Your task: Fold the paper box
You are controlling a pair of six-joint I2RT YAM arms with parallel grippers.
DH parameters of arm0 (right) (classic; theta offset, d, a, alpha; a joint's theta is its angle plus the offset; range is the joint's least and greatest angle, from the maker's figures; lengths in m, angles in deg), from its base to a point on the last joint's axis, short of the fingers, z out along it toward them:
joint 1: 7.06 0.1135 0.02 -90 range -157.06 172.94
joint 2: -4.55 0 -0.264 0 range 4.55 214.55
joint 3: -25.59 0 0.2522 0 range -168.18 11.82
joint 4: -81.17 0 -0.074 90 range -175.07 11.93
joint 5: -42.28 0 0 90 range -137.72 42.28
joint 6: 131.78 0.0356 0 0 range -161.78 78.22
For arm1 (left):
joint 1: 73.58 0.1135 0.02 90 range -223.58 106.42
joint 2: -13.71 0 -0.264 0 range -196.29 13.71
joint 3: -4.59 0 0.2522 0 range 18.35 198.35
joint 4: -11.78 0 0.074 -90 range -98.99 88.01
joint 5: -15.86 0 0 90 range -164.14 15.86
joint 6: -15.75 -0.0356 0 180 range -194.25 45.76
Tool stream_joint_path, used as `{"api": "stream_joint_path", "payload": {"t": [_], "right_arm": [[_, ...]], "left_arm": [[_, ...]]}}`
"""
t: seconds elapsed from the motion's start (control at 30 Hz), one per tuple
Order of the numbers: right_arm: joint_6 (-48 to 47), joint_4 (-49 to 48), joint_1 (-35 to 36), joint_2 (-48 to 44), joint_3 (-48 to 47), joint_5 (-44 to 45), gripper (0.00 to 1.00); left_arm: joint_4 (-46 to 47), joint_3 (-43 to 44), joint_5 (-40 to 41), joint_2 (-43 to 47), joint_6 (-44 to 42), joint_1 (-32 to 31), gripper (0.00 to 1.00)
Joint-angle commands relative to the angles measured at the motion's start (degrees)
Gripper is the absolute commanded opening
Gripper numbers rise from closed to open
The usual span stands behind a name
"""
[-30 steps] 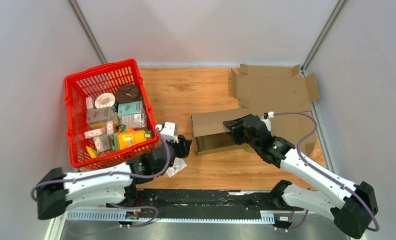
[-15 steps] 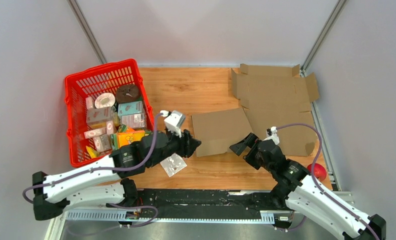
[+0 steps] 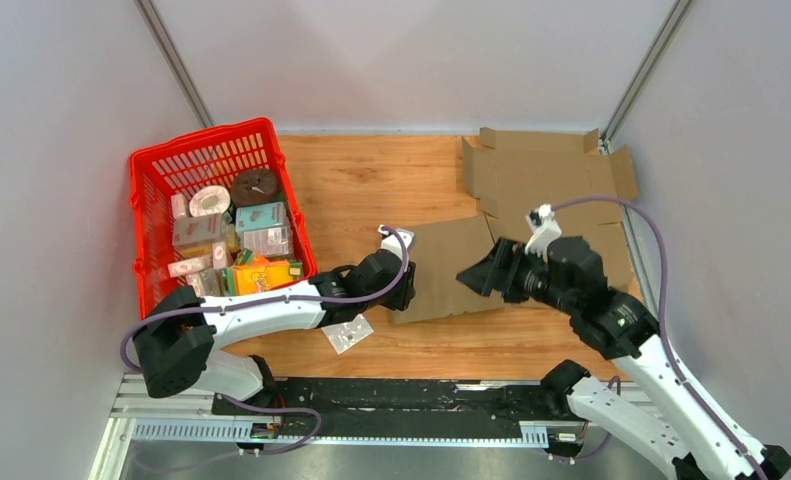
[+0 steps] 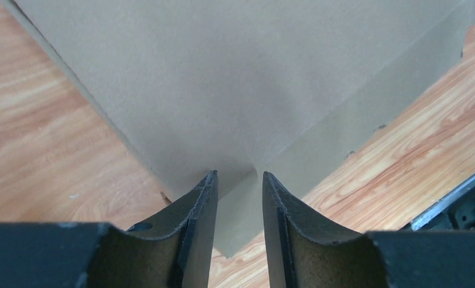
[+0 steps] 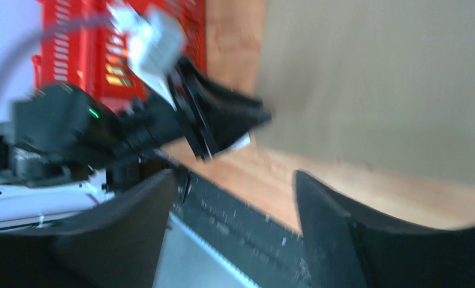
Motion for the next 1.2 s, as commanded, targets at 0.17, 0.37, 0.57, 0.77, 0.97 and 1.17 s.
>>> {"api": "stream_joint_path", "payload": {"t": [0.17, 0.37, 0.57, 0.77, 0.97, 1.17], "right_arm": [[-8.7, -29.9, -22.2, 20.5, 4.6, -34.5, 0.45], [-3.3, -48.8, -31.6, 20.1, 20.8, -39.1, 0.29], [-6.4, -43.4, -37.4, 20.2, 26.3, -32.7, 0.25], [-12.0, -32.1, -41.4, 17.7, 20.2, -32.8, 0.32], [-17.8, -25.2, -41.5, 15.6, 14.5, -20.3, 0.66], [-16.5, -34.7, -41.5, 28.2, 12.2, -21.8, 0.61]], "left_arm": [[6.1, -4.3, 0.5, 1.3, 3.3, 0.3, 0.41], [6.5, -4.3, 0.0, -1.6, 2.8, 0.3, 0.41], [7.5, -5.1, 0.0, -2.0, 1.5, 0.3, 0.41], [5.5, -5.0, 0.1, 0.8, 1.0, 0.3, 0.41], [1.4, -4.0, -2.9, 9.0, 0.2, 3.4, 0.54], [-2.8, -3.6, -8.5, 12.1, 1.9, 10.1, 0.66]]}}
